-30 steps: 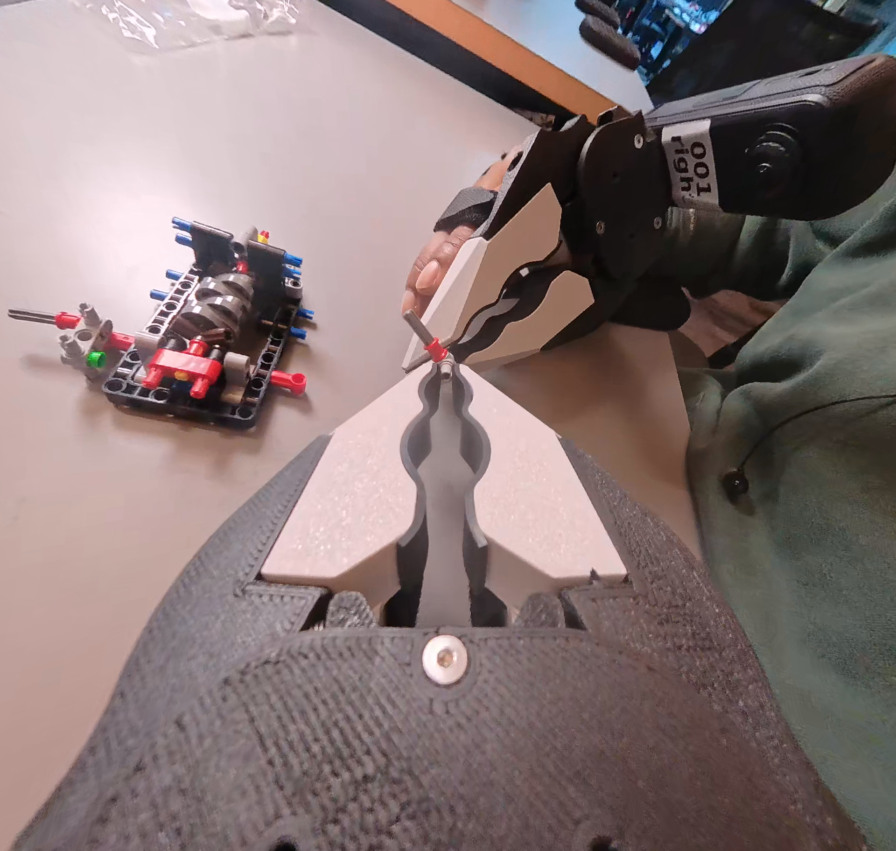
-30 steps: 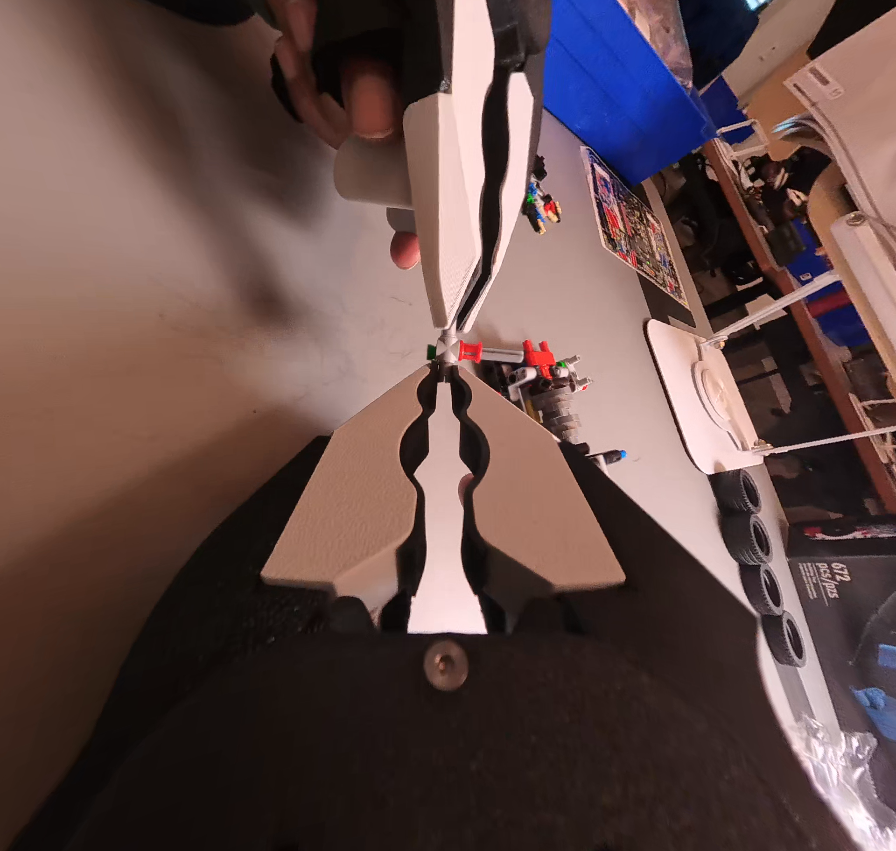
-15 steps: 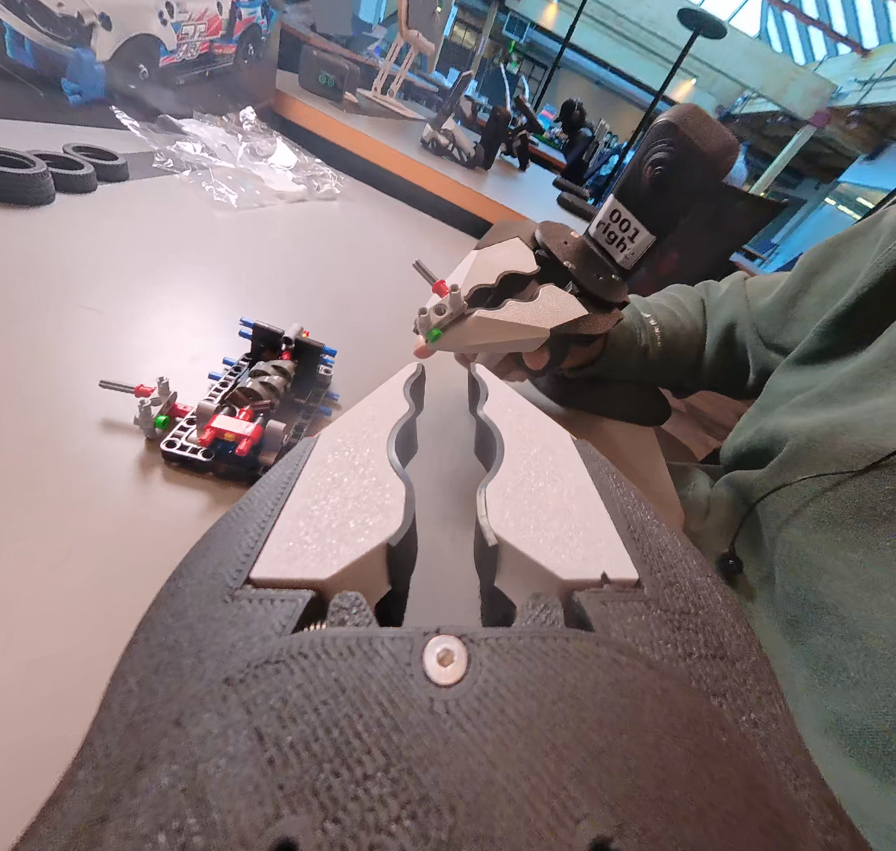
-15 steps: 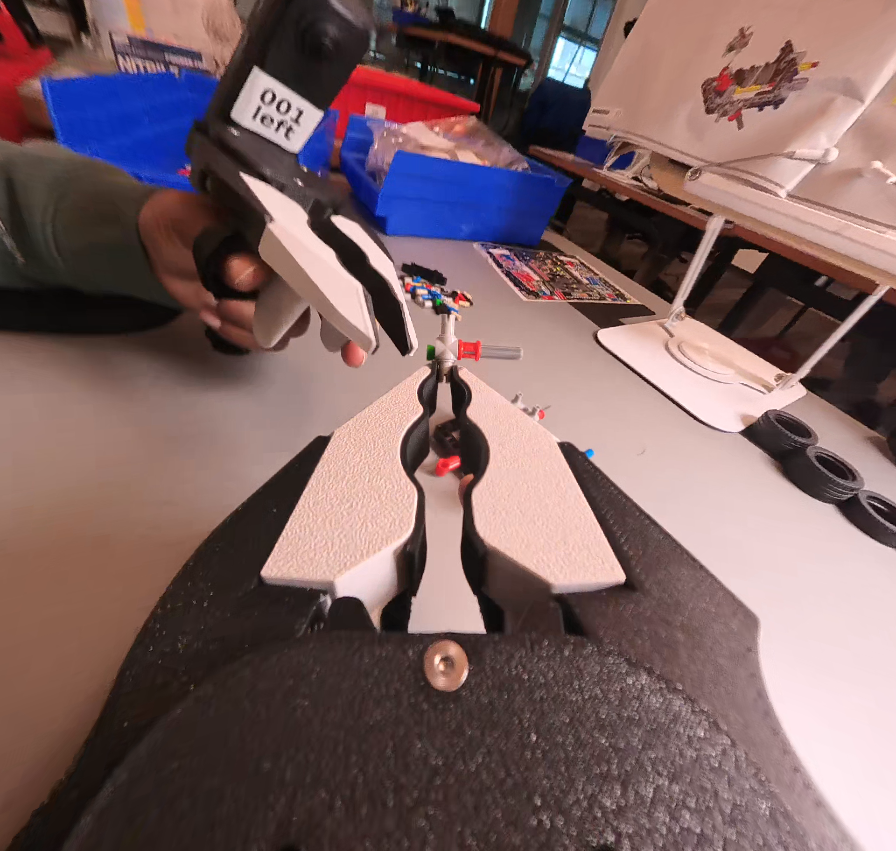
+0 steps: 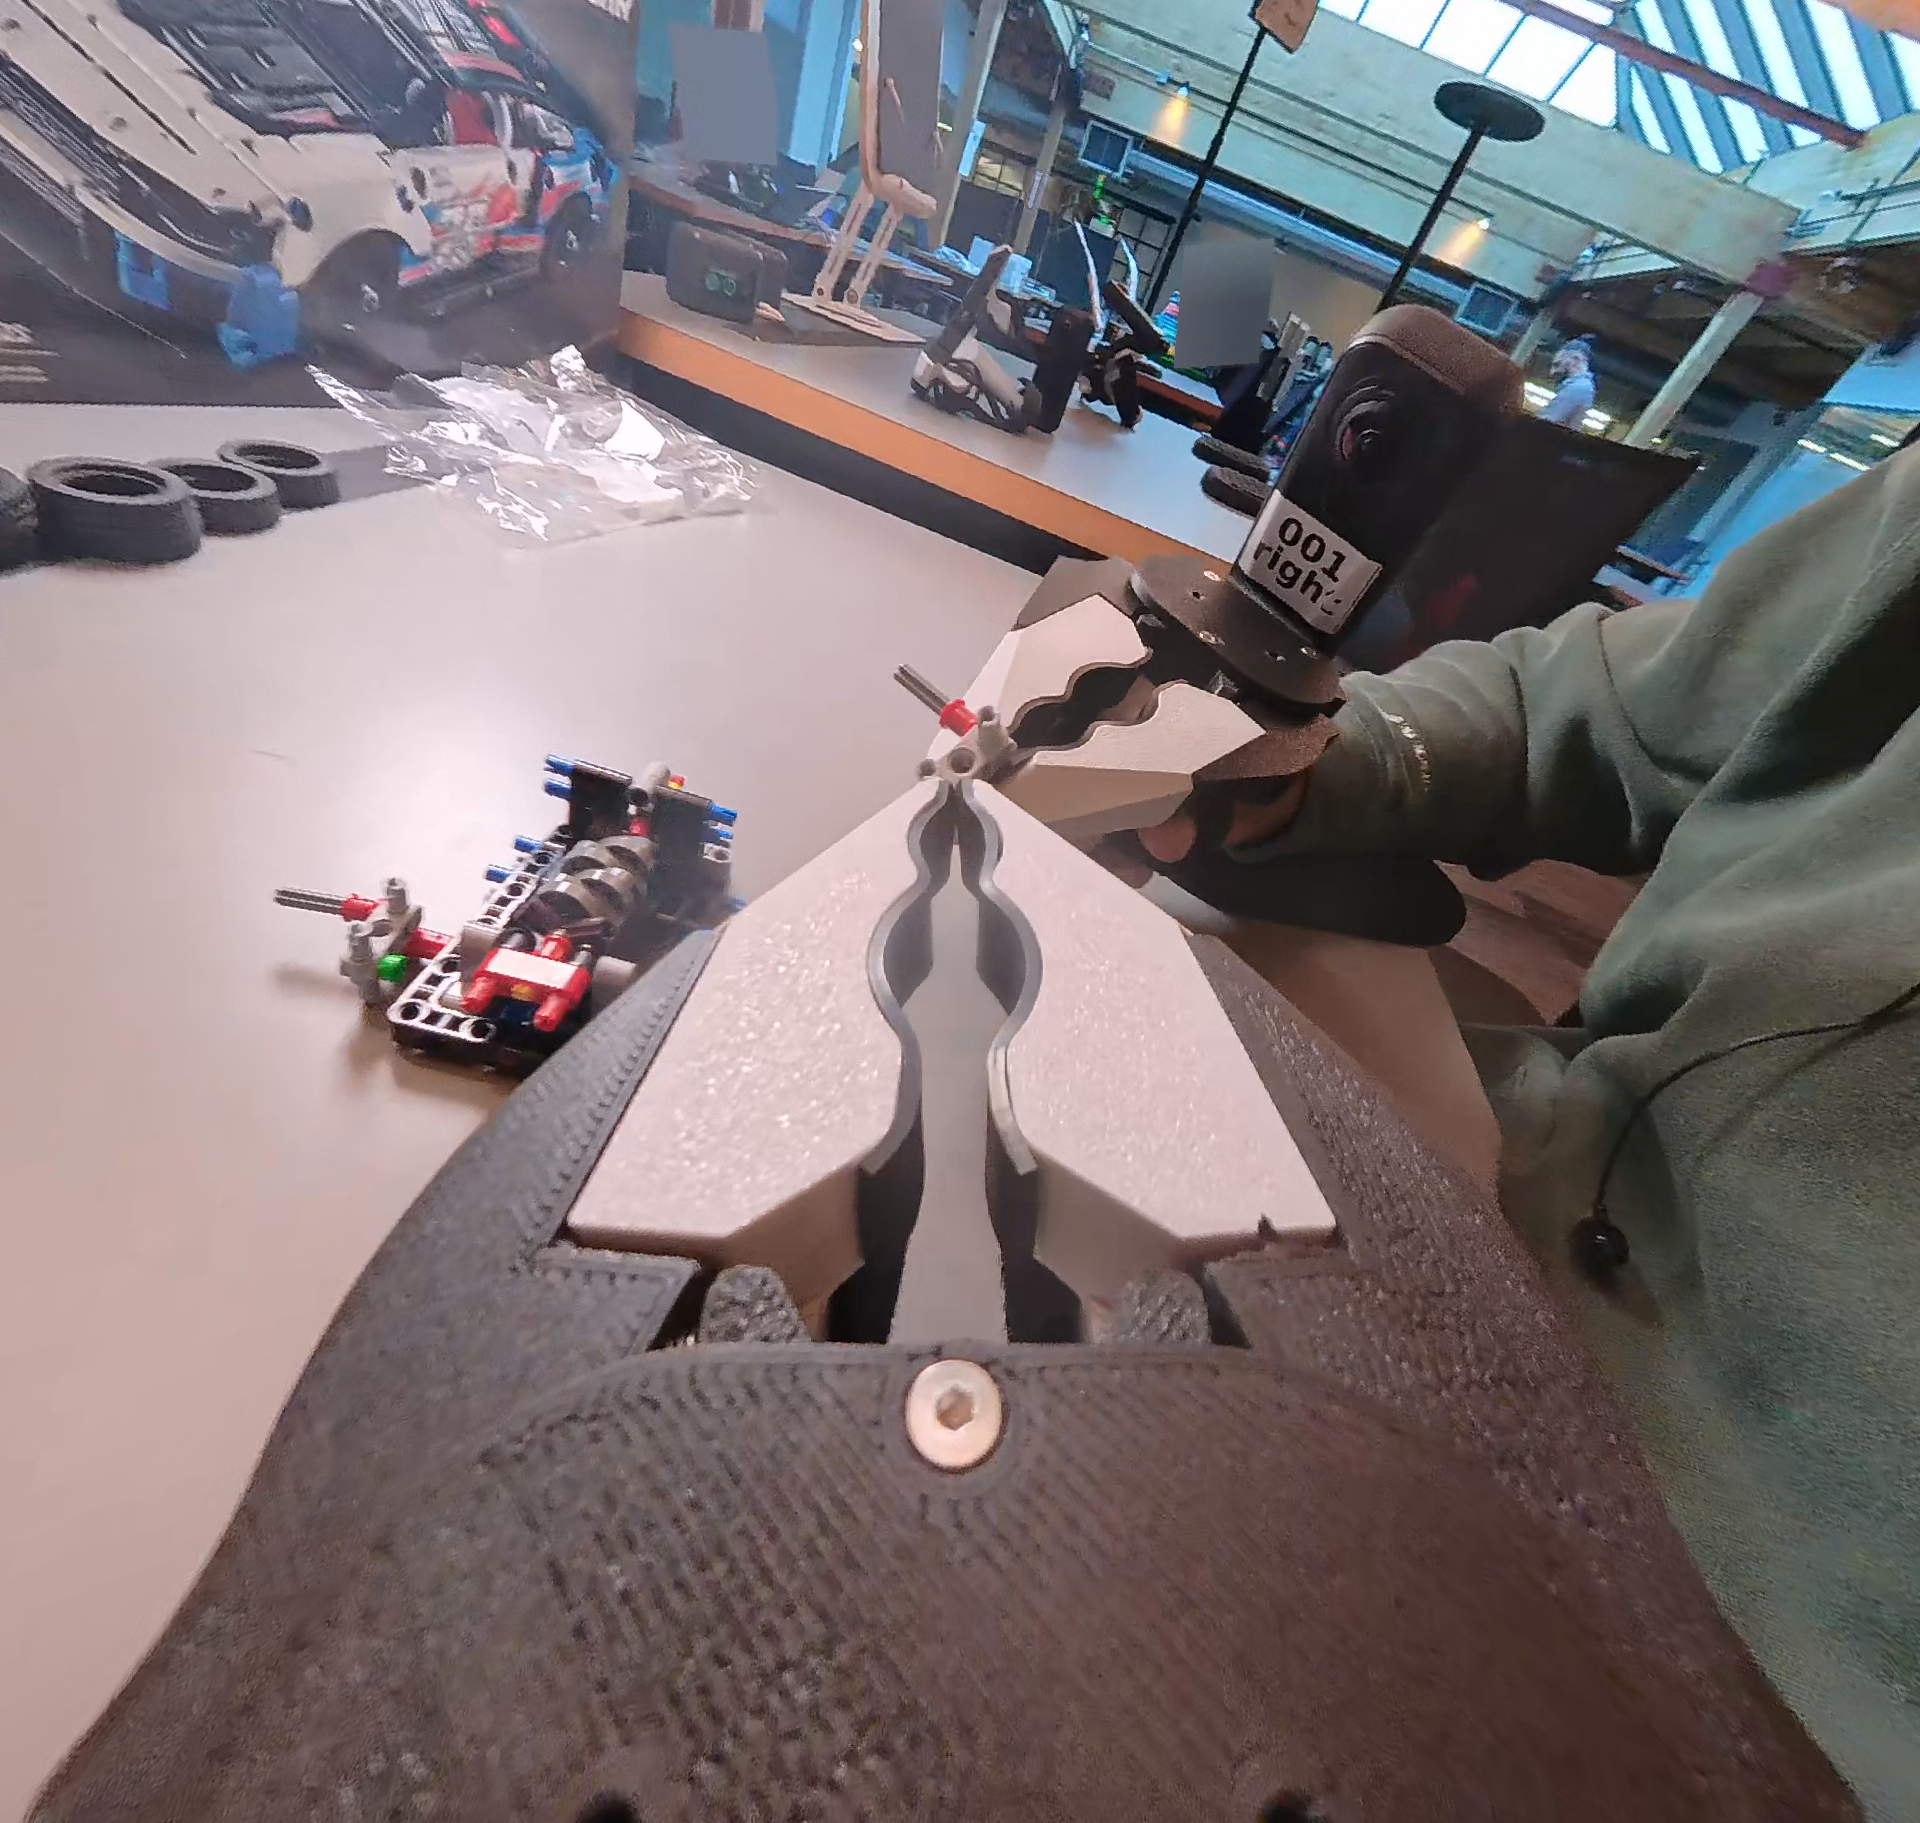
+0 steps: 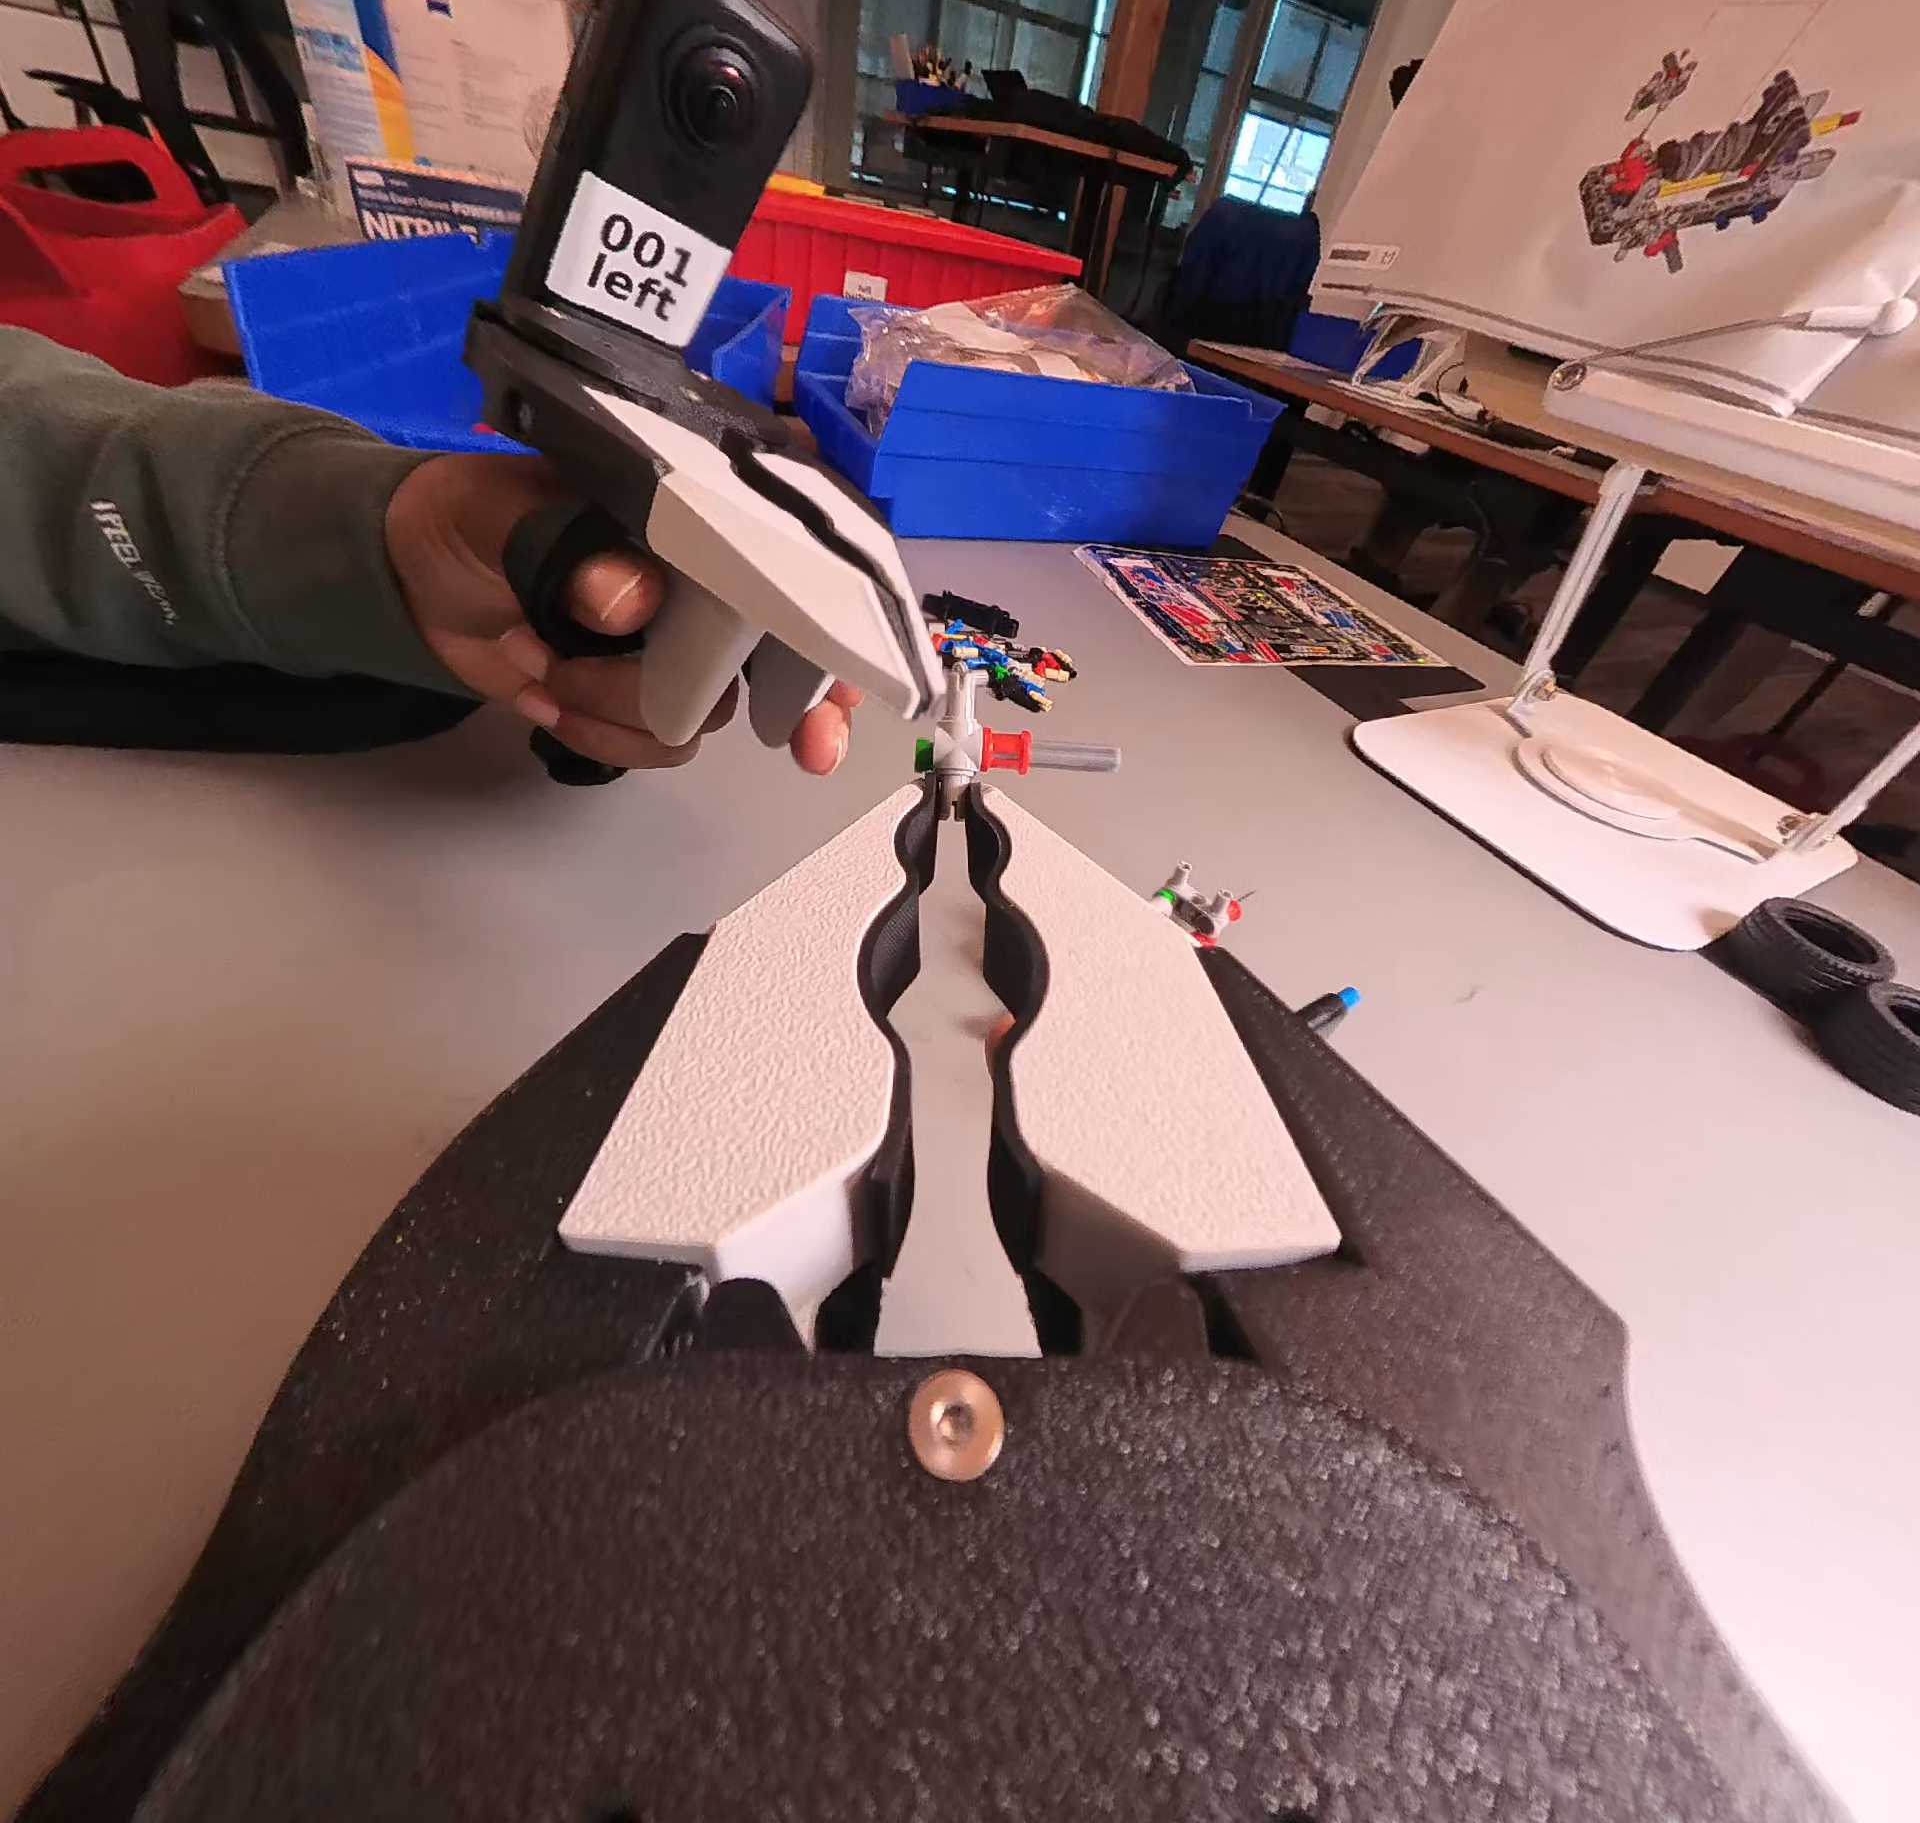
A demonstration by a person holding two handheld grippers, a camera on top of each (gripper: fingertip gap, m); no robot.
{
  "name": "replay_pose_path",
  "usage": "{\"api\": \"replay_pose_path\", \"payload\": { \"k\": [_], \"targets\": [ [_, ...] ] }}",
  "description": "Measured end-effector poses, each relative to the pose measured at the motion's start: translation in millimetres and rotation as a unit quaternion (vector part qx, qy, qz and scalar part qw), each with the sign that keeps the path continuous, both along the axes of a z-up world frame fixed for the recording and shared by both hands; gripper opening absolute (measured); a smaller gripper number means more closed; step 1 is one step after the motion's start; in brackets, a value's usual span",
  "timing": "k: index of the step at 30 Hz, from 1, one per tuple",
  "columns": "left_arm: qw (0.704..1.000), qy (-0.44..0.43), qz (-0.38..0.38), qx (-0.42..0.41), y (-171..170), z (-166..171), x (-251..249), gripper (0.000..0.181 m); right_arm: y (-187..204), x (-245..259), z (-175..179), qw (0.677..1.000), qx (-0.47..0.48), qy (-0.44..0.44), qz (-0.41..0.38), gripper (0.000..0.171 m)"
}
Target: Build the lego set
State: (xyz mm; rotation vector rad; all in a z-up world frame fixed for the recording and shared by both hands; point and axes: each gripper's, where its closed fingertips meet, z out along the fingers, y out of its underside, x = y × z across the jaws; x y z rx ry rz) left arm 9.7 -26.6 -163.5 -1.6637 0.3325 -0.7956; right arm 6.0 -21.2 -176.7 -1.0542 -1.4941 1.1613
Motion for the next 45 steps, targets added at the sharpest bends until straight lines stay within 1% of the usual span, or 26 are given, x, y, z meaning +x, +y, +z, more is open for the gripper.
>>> {"api": "replay_pose_path", "payload": {
  "k": [3,7,10,14,17,21,26,30,34,41,45],
  "targets": [
    [1.0,0.002,0.018,0.008,1.3,3.3,-10.6,0.001,0.8,1.0,2.3,0.999,-0.038,0.0,0.009,0.002],
    [1.0,-0.004,0.01,-0.001,0.9,1.8,-9.1,0.008,4.1,1.4,4.2,0.996,-0.085,-0.002,0.014,0.002],
    [1.0,0.001,-0.005,-0.009,-0.5,-1.9,1.5,0.01,5.4,1.3,2.4,0.998,-0.065,-0.004,0.007,0.002],
    [1.0,0.024,0.005,-0.015,2.2,-9.8,3.8,0.011,-2.4,1.5,1.7,0.999,-0.043,-0.003,0.018,0.002],
    [1.0,0.014,-0.003,-0.015,0.6,-7.8,5.1,0.013,-5.6,1.9,1.7,0.998,-0.049,-0.003,0.028,0.002],
    [1.0,0.015,-0.011,-0.009,-1.2,-5.5,7.2,0.01,-9.3,3.2,2.6,0.997,-0.064,-0.003,0.043,0.002],
    [1.0,0.012,-0.02,0.005,-4.3,0.8,9.5,0.01,-13.8,5.8,8.5,0.988,-0.134,-0.001,0.078,0.002],
    [0.999,0.005,-0.027,0.02,-7.0,6.7,11.9,0.01,-15.6,8.3,15.1,0.974,-0.198,0.003,0.105,0.002],
    [0.999,0.003,-0.031,0.023,-8.1,8.0,13.6,0.01,-18.9,9.8,17.2,0.964,-0.236,0.0,0.126,0.002],
    [0.999,-0.01,-0.047,0.018,-10.9,10.2,16.3,0.008,-22.4,12.4,19.1,0.957,-0.249,-0.001,0.146,0.002],
    [0.998,-0.022,-0.056,0.004,-12.0,9.4,17.3,0.008,-23.3,13.2,18.6,0.965,-0.219,0.005,0.141,0.002]
  ]
}}
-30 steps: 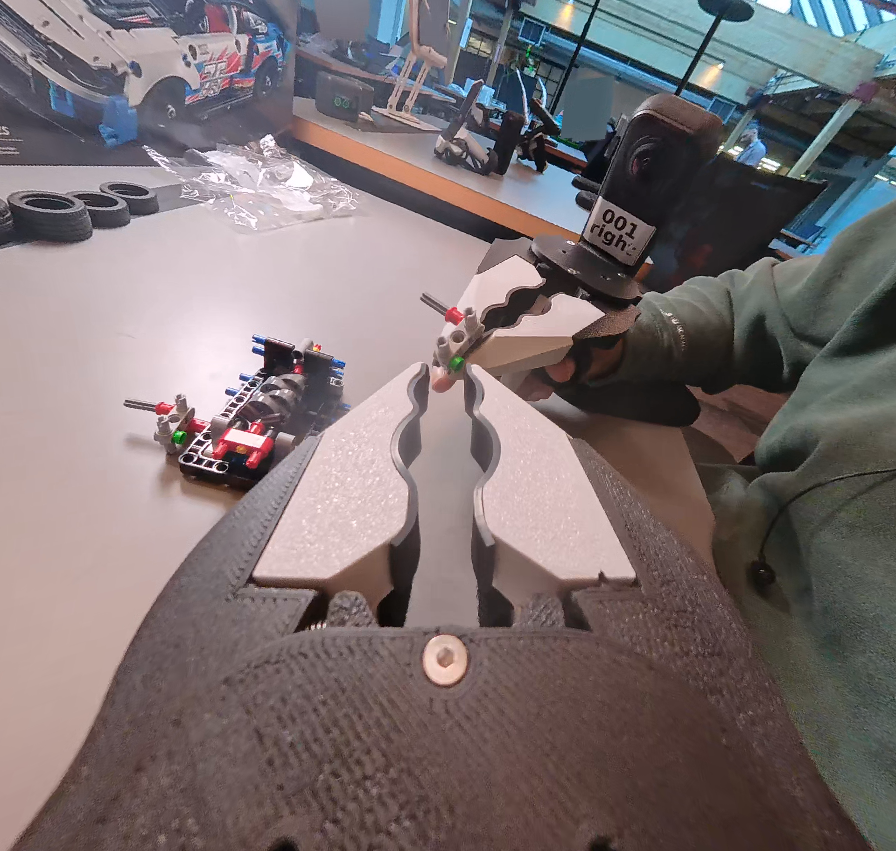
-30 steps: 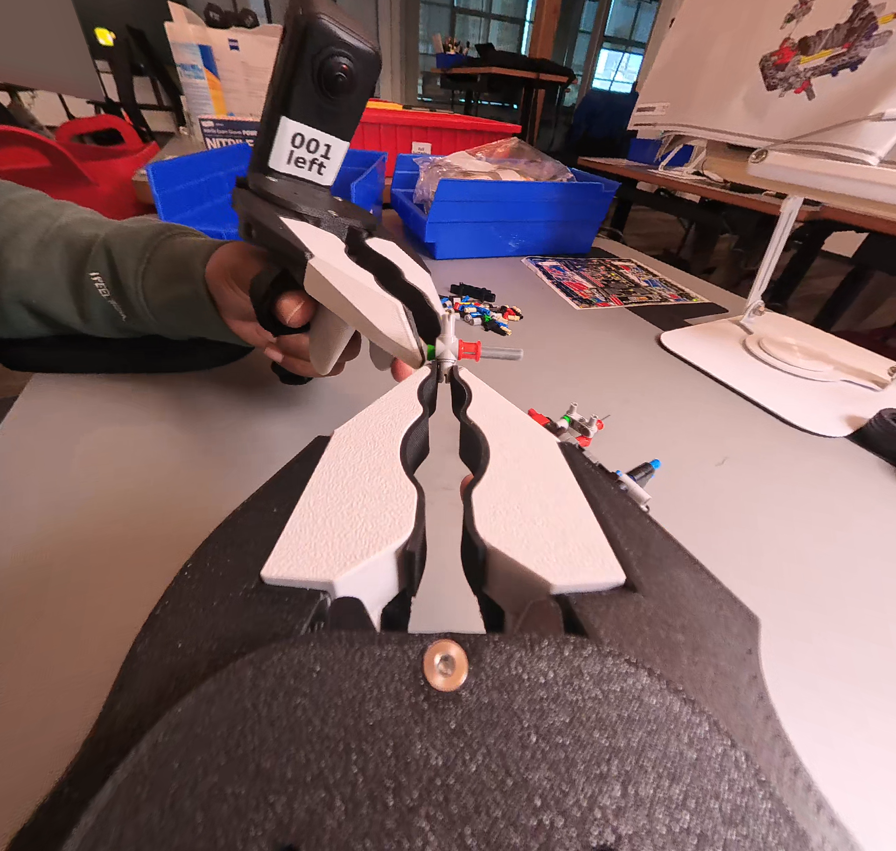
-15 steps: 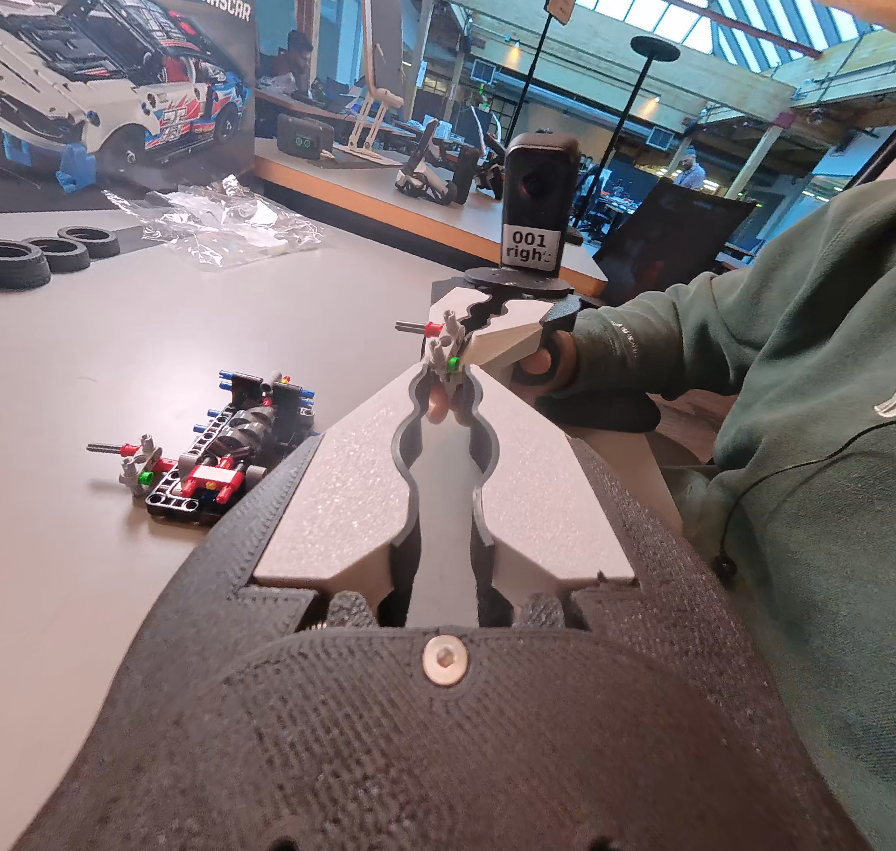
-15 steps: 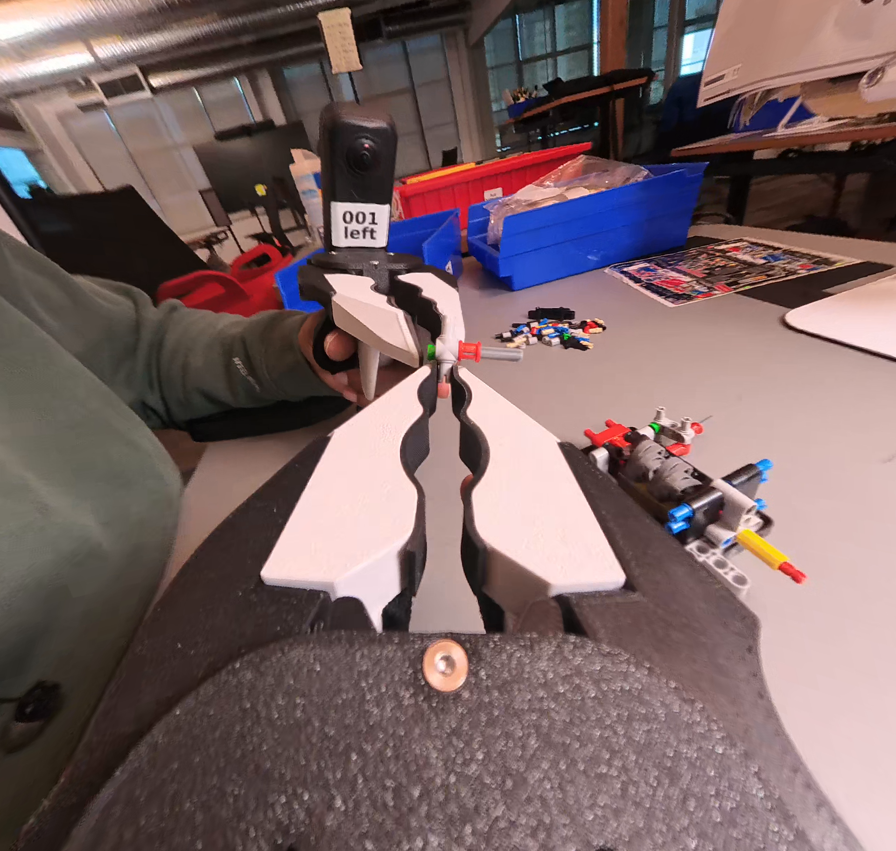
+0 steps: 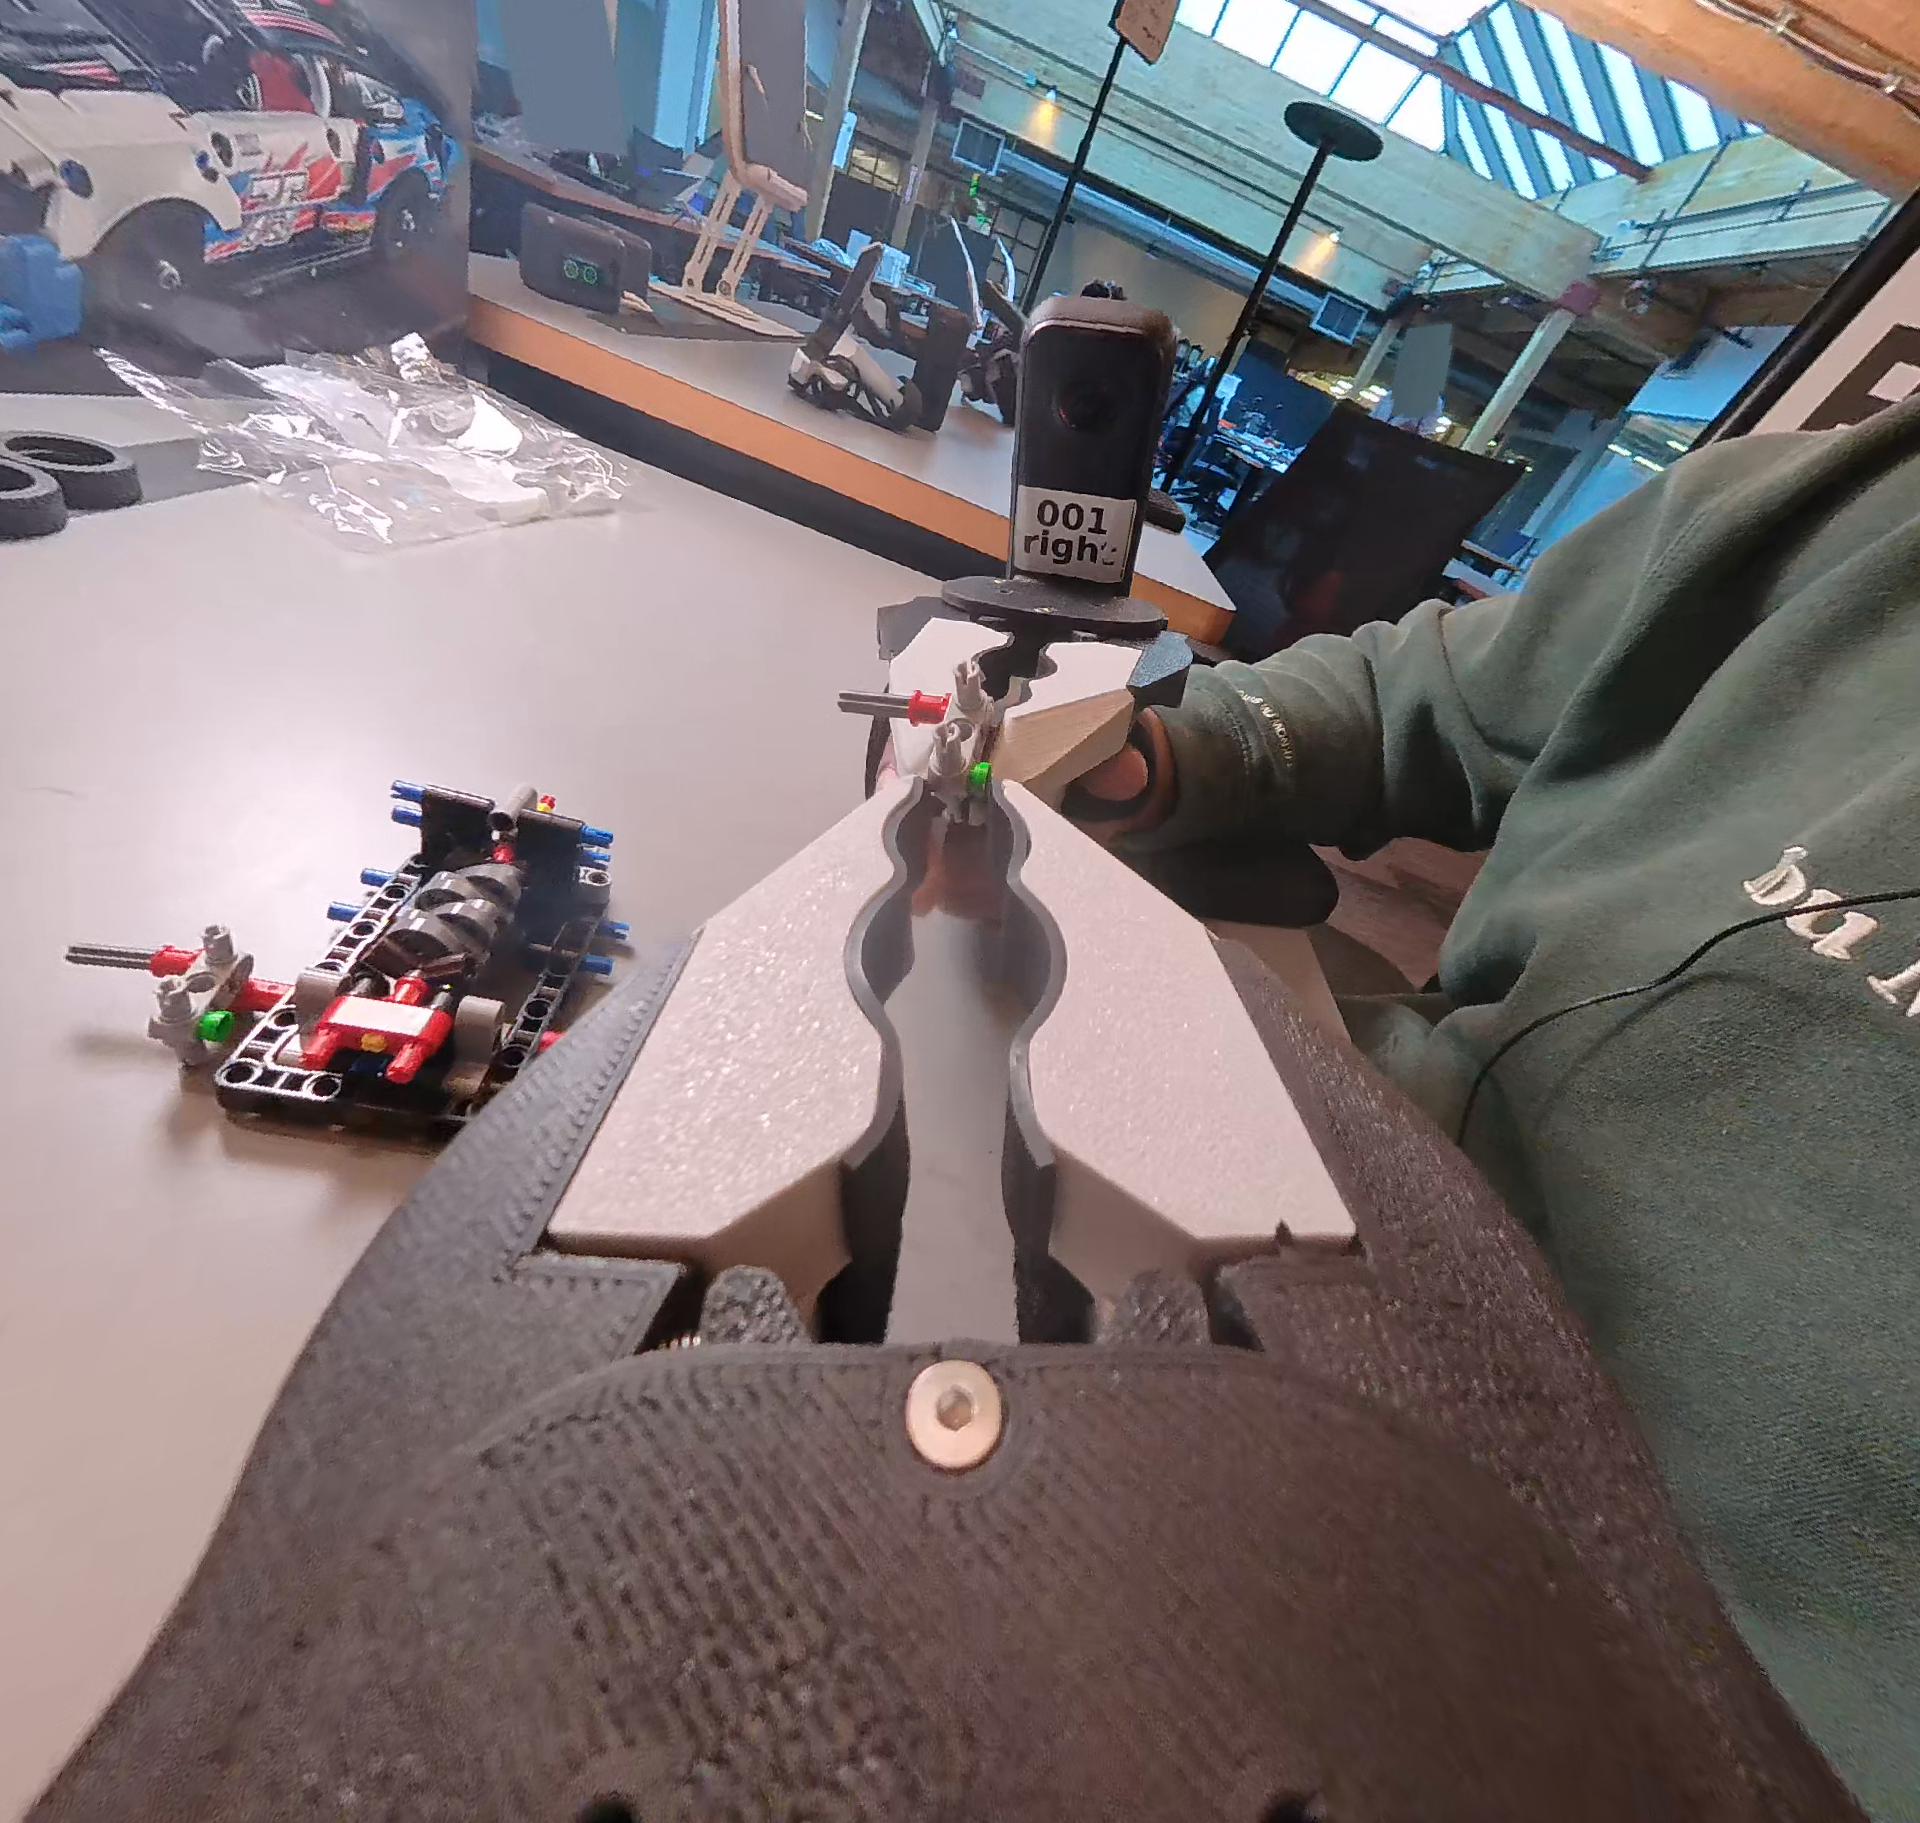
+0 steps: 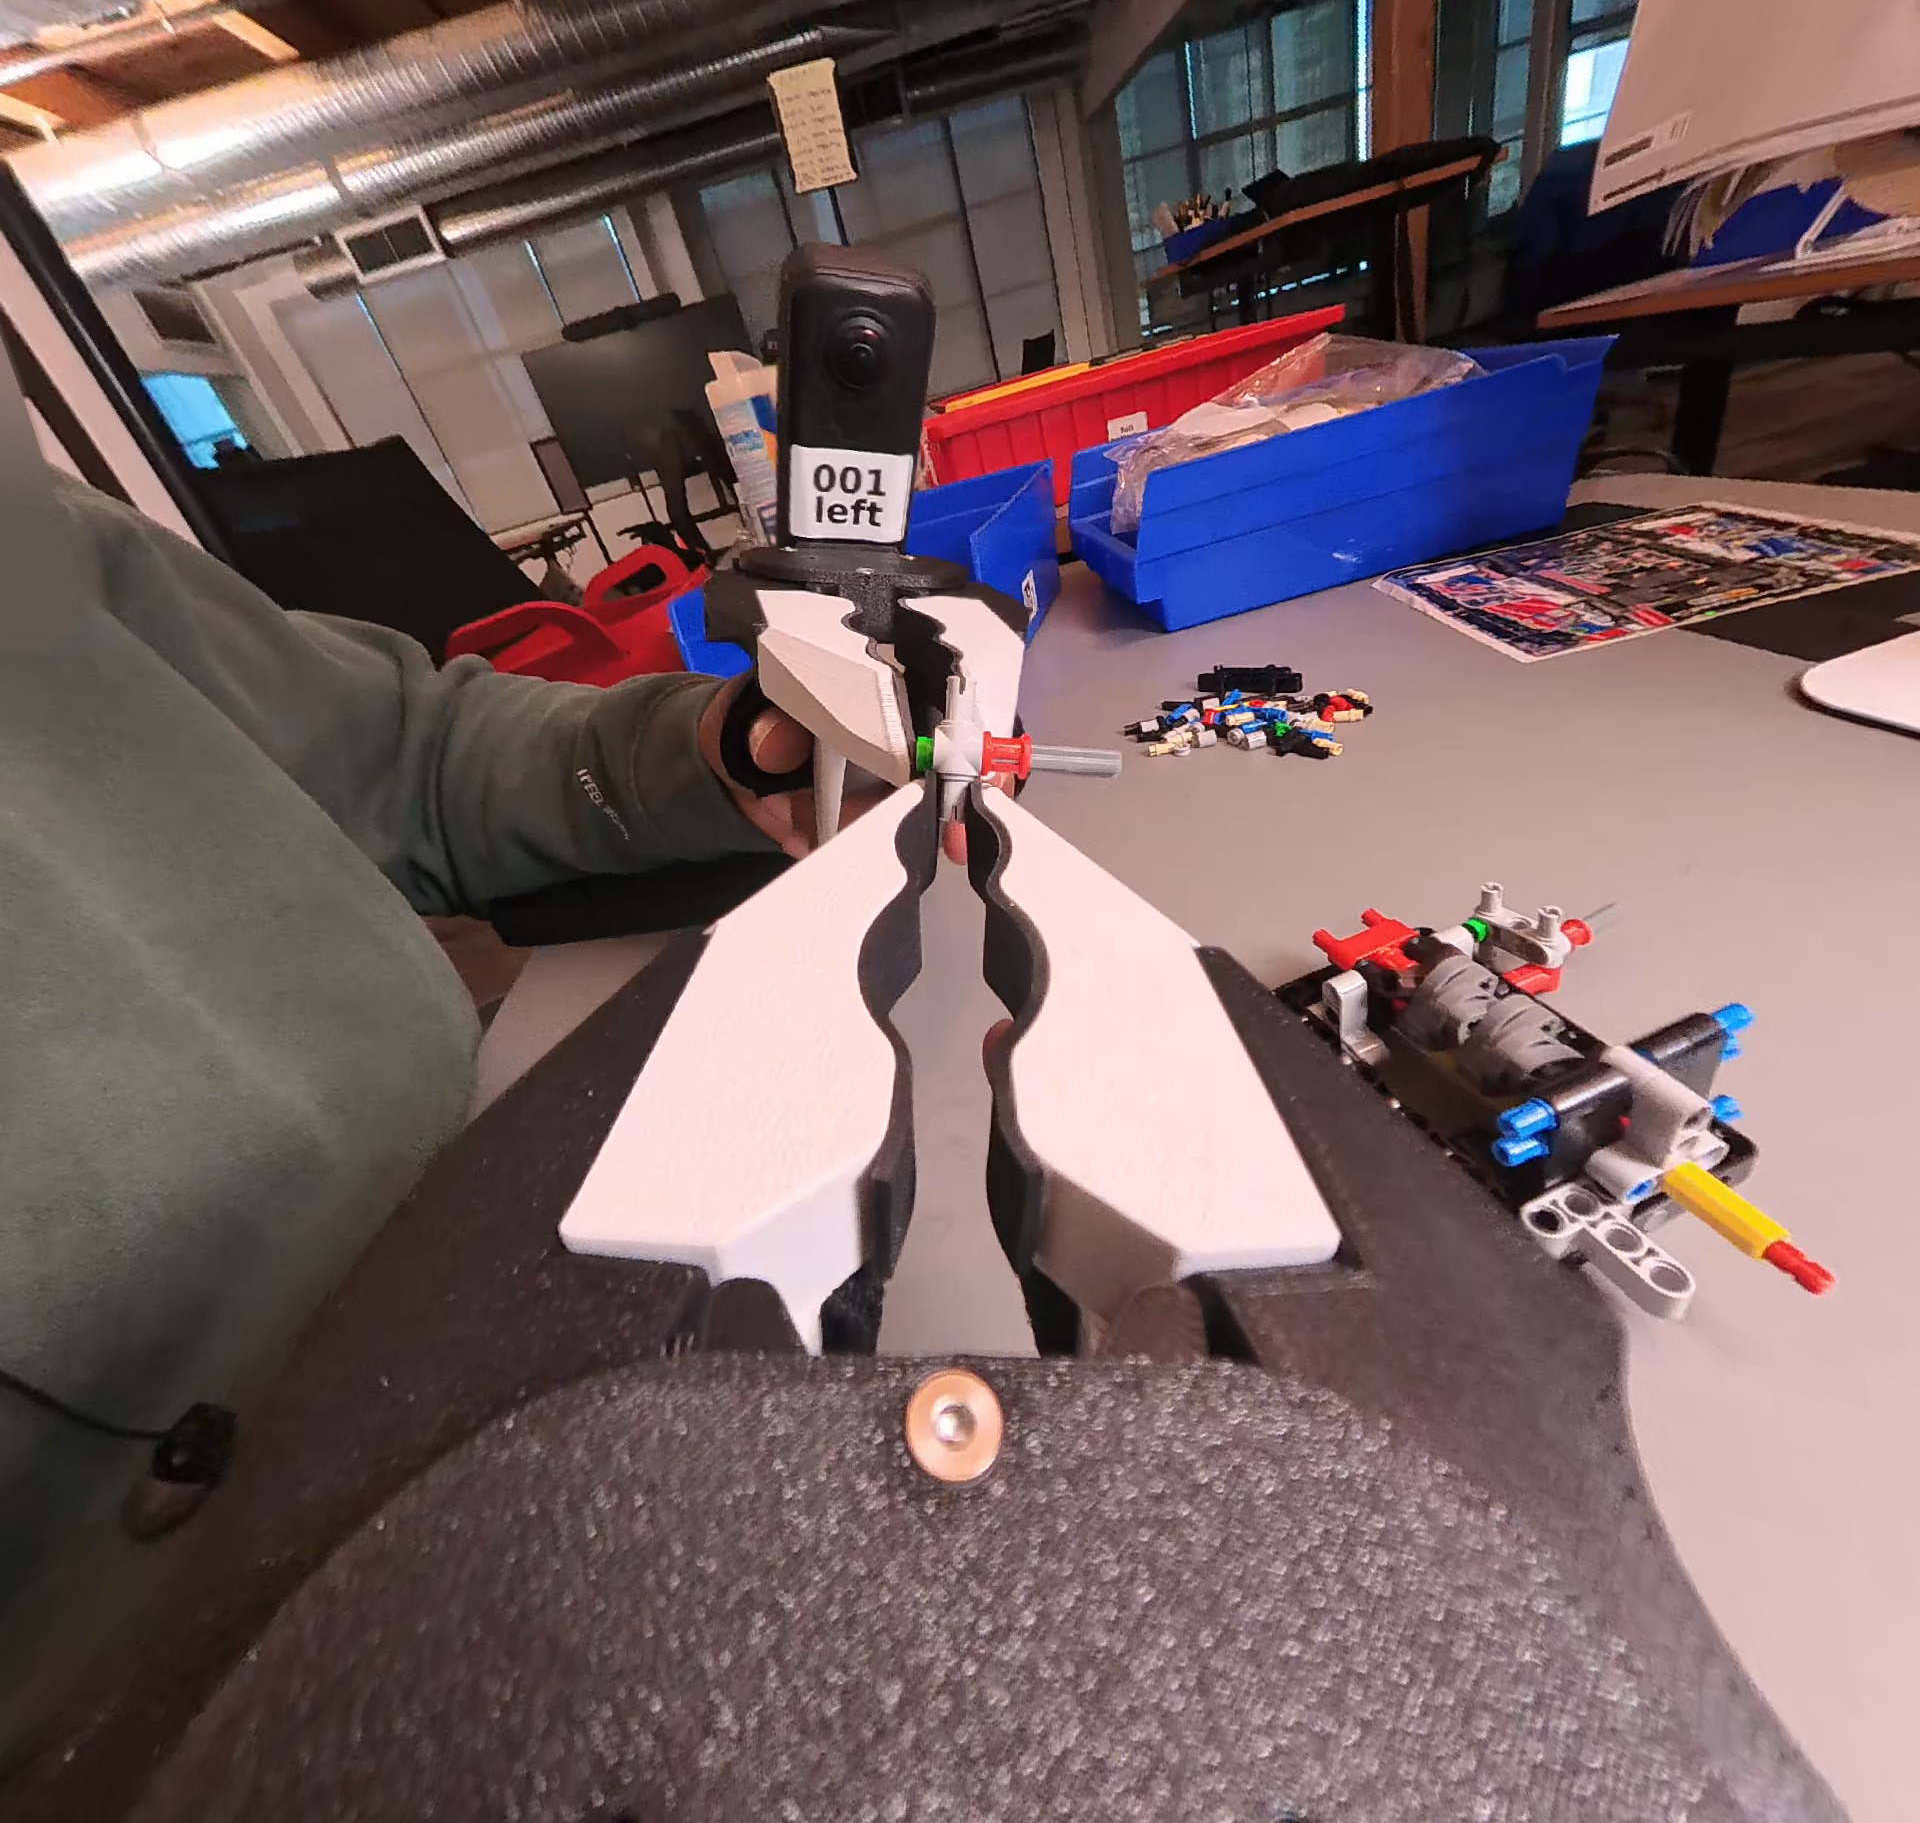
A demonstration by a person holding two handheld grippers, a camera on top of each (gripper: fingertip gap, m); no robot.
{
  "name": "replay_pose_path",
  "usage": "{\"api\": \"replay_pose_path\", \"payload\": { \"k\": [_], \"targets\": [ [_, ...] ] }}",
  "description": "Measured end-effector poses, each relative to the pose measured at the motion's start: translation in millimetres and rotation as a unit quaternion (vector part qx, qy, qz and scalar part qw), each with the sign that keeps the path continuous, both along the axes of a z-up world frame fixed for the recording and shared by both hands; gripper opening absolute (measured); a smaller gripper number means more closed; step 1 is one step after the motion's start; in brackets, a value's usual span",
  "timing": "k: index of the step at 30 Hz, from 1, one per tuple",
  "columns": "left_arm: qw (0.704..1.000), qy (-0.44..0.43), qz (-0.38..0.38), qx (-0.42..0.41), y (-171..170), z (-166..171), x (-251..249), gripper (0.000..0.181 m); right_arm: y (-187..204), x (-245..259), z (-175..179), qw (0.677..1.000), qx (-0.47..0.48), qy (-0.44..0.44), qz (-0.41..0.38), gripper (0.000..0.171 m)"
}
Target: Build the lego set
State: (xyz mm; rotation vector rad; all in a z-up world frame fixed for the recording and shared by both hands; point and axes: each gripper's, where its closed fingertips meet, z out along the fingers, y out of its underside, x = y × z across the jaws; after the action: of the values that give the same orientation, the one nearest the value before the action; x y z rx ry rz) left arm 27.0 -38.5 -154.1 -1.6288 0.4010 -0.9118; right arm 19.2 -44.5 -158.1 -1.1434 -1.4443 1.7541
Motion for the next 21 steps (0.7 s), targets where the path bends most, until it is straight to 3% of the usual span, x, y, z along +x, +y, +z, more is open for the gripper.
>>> {"api": "replay_pose_path", "payload": {
  "k": [7,10,12,17,21],
  "targets": [
    [0.999,-0.035,-0.008,-0.014,0.4,-0.1,0.5,0.007,1.9,0.1,0.3,0.998,0.052,0.014,-0.022,0.002],
    [0.999,-0.03,0.015,-0.031,5.0,-4.0,-5.4,0.0,13.8,-4.6,-5.0,0.989,0.126,0.016,-0.076,0.002],
    [0.998,-0.021,0.039,-0.038,9.5,-6.9,-12.1,0.006,17.8,-6.7,-2.4,0.978,0.174,0.032,-0.113,0.002],
    [0.998,-0.007,0.047,-0.028,9.6,-6.6,-11.4,0.0,20.4,-7.6,-3.8,0.937,0.302,0.06,-0.165,0.002],
    [0.998,-0.004,0.045,-0.041,9.6,-9.7,-6.0,0.012,29.8,-8.6,-4.0,0.887,0.4,0.071,-0.218,0.002]
  ]
}}
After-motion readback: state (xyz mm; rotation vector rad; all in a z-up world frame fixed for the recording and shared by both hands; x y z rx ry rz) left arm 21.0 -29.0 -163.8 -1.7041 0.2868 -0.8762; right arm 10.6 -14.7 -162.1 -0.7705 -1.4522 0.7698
